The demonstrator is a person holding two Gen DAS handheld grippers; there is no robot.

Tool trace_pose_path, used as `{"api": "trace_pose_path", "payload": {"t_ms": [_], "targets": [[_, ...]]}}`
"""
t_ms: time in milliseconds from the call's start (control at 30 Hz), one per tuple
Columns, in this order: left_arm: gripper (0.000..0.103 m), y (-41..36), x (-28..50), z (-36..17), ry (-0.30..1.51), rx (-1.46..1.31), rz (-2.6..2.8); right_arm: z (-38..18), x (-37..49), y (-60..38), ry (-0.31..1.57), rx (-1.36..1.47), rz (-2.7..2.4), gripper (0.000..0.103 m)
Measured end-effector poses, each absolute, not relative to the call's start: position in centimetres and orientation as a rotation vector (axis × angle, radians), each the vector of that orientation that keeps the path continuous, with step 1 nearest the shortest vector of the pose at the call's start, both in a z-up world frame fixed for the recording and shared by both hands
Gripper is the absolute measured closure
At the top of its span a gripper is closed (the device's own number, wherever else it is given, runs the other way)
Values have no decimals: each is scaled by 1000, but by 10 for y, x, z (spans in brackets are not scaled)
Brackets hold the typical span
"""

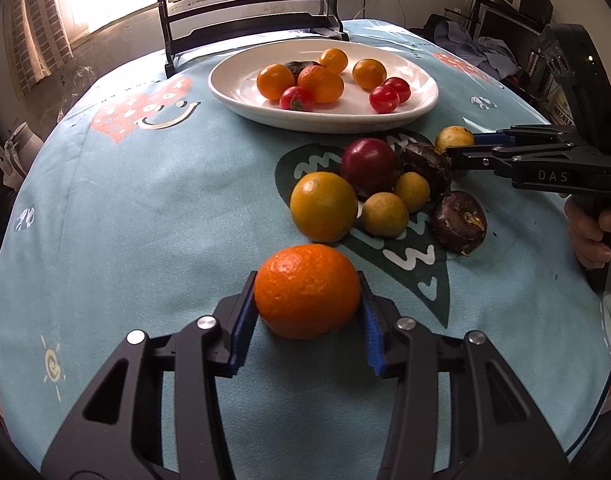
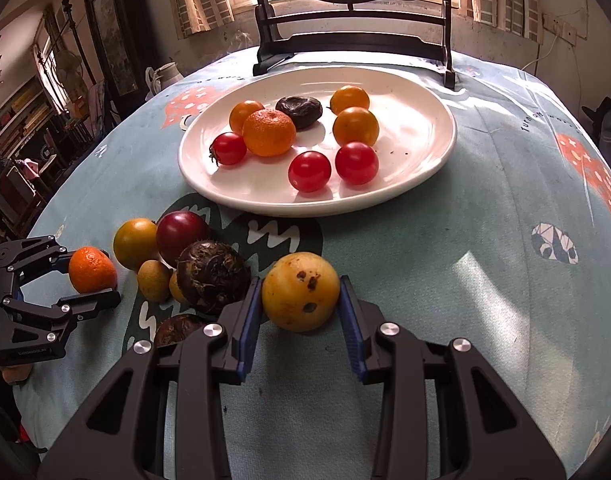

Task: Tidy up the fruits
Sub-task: 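Grasp a spotted yellow fruit with the right tool while the left tool grasps an orange, then carry both fruits over the white plate and open both tools to release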

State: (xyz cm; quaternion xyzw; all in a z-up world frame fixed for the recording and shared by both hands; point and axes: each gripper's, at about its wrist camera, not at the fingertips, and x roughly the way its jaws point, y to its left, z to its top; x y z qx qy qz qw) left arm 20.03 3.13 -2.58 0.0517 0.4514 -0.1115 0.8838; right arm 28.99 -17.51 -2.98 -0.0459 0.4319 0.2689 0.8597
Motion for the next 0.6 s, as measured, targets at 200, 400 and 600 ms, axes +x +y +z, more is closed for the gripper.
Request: {"api": "trace_pose_path", "payload": {"t_ms": [200, 400, 600], "targets": [[57, 33, 200, -25, 933, 101, -228, -25, 283, -176, 891, -88, 575, 65], [57, 43, 198, -10, 899, 7, -278, -17, 276, -178, 862, -60, 630, 65], [57, 35, 212, 17, 854, 12, -315, -2, 280, -183, 814, 17, 677, 65]]}}
